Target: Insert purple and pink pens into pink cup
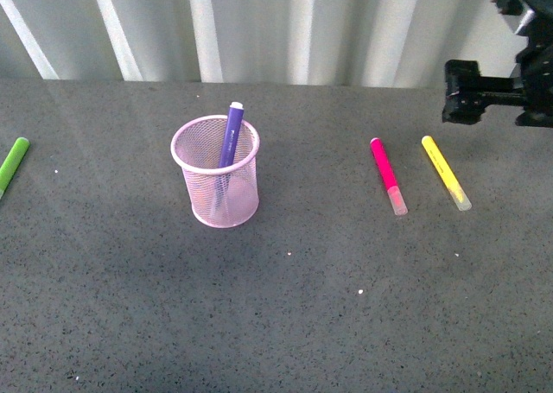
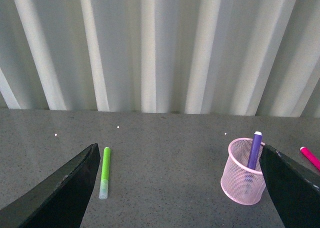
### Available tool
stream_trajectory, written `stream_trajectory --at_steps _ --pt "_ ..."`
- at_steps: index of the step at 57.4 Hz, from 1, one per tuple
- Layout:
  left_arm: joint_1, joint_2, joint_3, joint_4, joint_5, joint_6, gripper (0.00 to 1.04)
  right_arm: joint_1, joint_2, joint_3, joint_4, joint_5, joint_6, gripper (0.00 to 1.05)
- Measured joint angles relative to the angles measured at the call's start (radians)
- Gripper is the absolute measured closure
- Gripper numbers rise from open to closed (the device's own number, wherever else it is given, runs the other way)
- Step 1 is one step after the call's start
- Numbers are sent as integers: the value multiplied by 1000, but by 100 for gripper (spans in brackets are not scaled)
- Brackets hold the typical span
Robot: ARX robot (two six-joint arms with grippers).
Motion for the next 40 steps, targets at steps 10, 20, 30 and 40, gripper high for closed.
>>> stream_trajectory --at_steps 10,20,30,40 --pt "0 0 0 0 0 0 7 62 95 82 -18 6 24 7" --pt "0 0 0 0 0 0 7 79 153 137 -33 5 38 7" --pt "0 0 0 0 0 0 7 88 199 190 -54 2 56 7" --pt "0 0 0 0 0 0 7 95 229 221 -64 -6 73 7"
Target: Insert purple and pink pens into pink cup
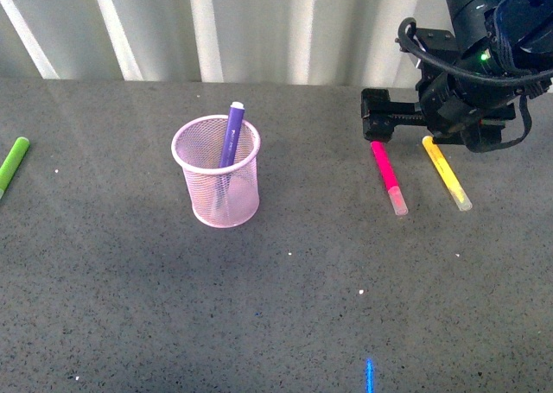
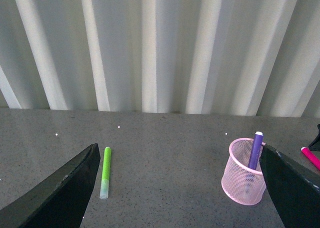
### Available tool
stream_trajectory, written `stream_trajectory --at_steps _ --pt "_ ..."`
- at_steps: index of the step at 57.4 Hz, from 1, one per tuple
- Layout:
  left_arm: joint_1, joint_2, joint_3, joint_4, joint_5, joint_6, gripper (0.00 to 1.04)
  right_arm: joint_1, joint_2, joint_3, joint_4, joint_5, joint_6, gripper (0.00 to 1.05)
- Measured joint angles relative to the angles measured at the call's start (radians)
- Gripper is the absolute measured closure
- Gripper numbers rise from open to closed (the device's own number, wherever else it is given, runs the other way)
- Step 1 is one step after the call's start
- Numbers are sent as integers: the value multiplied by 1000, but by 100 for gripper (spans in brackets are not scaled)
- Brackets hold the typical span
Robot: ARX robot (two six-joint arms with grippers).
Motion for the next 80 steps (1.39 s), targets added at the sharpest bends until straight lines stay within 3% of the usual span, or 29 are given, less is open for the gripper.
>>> stream_trajectory --at_steps 63,80 --pt "0 0 0 0 0 0 7 28 155 175 -80 -42 11 7" --pt "0 0 0 0 0 0 7 32 161 179 -89 -52 5 45"
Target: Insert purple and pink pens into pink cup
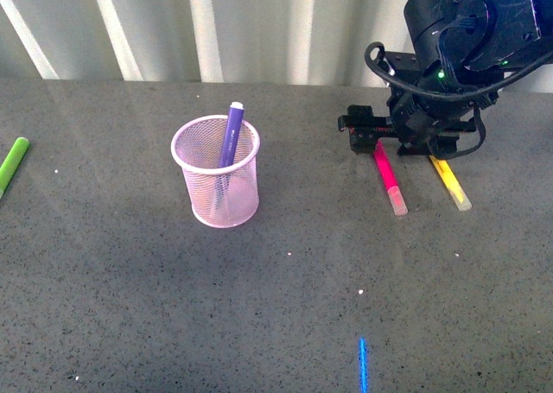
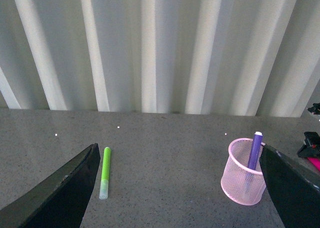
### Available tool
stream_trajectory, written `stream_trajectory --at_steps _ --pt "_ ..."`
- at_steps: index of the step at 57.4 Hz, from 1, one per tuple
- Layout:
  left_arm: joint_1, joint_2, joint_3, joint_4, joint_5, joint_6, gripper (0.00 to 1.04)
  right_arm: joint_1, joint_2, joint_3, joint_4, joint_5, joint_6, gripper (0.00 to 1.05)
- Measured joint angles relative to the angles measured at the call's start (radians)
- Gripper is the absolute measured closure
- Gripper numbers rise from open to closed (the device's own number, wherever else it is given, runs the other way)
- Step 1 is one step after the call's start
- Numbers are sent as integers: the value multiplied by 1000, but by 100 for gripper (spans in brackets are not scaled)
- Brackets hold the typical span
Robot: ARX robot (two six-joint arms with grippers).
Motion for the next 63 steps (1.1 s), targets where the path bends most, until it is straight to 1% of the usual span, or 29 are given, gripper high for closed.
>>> stream_trajectory --at_steps 3,5,8,10,13,15,18,21,35,38,41,43,47,53,57,63 --pt "0 0 0 0 0 0 7 3 1 0 0 -5 0 54" --pt "0 0 0 0 0 0 7 5 2 0 -1 -4 0 57" --pt "0 0 0 0 0 0 7 11 3 0 -2 -6 0 66" --pt "0 0 0 0 0 0 7 13 3 0 -1 -11 -1 69" --pt "0 0 0 0 0 0 7 19 3 0 1 -22 -1 78" --pt "0 0 0 0 0 0 7 22 3 0 3 -22 -1 81" --pt "0 0 0 0 0 0 7 28 3 -3 13 -22 -5 89" --pt "0 0 0 0 0 0 7 31 3 -8 26 -15 -8 92" --pt "0 0 0 0 0 0 7 29 -28 -107 197 45 -13 93" --pt "0 0 0 0 0 0 7 28 -49 -155 280 74 -24 93" --pt "0 0 0 0 0 0 7 29 -91 -232 434 100 -59 94" --pt "0 0 0 0 0 0 7 30 -121 -271 518 87 -70 94" --pt "0 0 0 0 0 0 7 34 -174 -325 637 66 -82 94" --pt "0 0 0 0 0 0 7 54 -240 -373 785 42 -108 94" --pt "0 0 0 0 0 0 7 89 -282 -398 886 21 -136 94" --pt "0 0 0 0 0 0 7 146 -306 -418 983 -3 -175 94"
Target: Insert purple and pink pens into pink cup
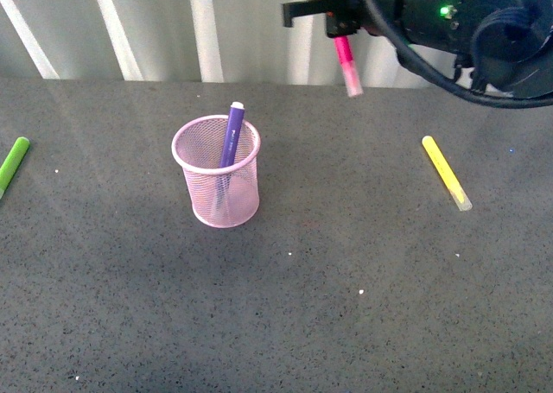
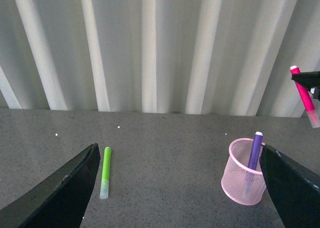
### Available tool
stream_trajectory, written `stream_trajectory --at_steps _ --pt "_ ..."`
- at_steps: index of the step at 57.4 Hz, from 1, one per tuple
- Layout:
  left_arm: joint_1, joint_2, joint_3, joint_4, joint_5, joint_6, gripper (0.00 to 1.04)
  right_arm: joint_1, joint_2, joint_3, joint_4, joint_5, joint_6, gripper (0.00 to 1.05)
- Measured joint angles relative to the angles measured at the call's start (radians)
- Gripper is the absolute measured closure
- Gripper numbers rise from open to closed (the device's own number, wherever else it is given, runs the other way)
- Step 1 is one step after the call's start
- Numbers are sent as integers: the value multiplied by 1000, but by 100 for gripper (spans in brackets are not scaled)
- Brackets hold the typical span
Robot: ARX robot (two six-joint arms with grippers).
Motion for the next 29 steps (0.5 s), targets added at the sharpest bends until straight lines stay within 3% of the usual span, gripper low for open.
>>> stream_trajectory --at_steps 9,29 --pt "0 0 0 0 0 0 7 87 2 -7 74 -82 -37 94" --pt "0 0 0 0 0 0 7 183 54 69 100 -99 5 94"
